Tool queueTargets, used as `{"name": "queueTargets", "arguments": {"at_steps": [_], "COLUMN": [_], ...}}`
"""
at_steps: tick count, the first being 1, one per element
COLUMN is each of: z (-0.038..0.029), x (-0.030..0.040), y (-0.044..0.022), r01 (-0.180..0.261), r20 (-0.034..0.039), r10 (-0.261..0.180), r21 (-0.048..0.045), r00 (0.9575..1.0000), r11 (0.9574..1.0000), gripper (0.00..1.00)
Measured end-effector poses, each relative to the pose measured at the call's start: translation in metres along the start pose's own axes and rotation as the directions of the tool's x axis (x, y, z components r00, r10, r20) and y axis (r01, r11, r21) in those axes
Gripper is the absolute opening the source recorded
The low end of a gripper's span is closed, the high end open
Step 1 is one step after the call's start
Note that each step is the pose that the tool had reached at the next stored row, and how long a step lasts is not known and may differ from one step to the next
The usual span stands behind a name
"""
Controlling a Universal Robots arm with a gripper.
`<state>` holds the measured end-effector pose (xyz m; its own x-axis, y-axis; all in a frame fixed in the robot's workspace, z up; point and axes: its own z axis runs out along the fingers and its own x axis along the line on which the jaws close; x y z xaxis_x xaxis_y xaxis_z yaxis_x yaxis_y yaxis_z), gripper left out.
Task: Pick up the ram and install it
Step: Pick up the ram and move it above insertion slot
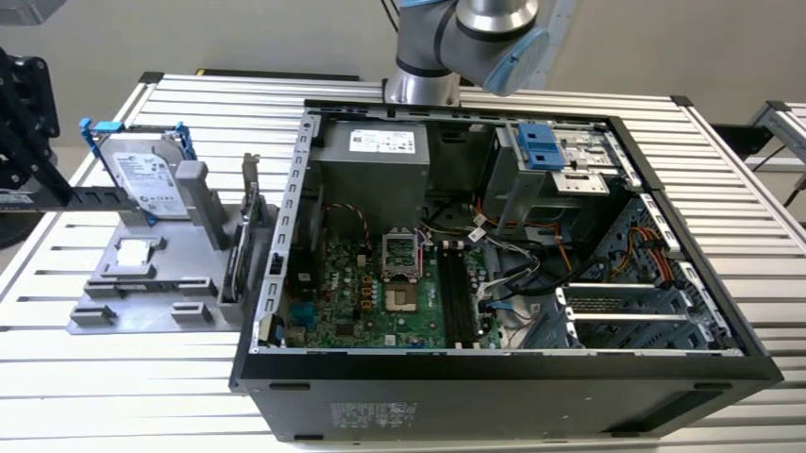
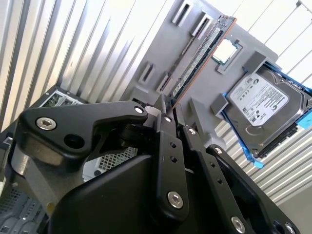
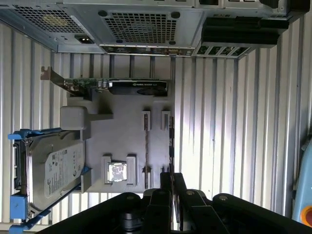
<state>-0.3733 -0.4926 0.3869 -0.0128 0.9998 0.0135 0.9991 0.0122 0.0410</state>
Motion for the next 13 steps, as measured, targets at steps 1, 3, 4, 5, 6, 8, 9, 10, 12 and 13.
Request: {"name": "queueTargets", "arguments": {"at_steps": [1, 3, 4, 5, 6, 8, 9, 10, 12, 13], "z": [-0.0009, -0.0027, -0.0036, -0.0044, -0.0052, -0.0068, -0.0076, -0.0084, -0.0099, -0.0106], "x": [0.0, 0.0, 0.0, 0.0001, 0.0001, 0.0001, 0.0001, 0.0001, 0.0001, 0.0001], "y": [0.0, 0.0001, 0.0001, 0.0002, 0.0002, 0.0003, 0.0003, 0.0003, 0.0004, 0.0004], "r01": [0.0, 0.0, 0.0, 0.0, 0.0, 0.0, 0.0, 0.0, 0.0, 0.0], "r20": [0.0, 0.0, 0.0, 0.0, 0.0, -0.0001, -0.0001, 0.0, 0.0, -0.0001], "r10": [0.0, 0.0, 0.0, 0.0, 0.0, 0.0, 0.0, 0.0, 0.0, 0.0], "r21": [0.0, -0.0001, 0.0, 0.0, 0.0, -0.0001, 0.0, 0.0, -0.0001, -0.0001], "r00": [1.0, 1.0, 1.0, 1.0, 1.0, 1.0, 1.0, 1.0, 1.0, 1.0], "r11": [1.0, 1.0, 1.0, 1.0, 1.0, 1.0, 1.0, 1.0, 1.0, 1.0], "gripper": [0.0, 0.0, 0.0, 0.0, 0.0, 0.0, 0.0, 0.0, 0.0, 0.0]}}
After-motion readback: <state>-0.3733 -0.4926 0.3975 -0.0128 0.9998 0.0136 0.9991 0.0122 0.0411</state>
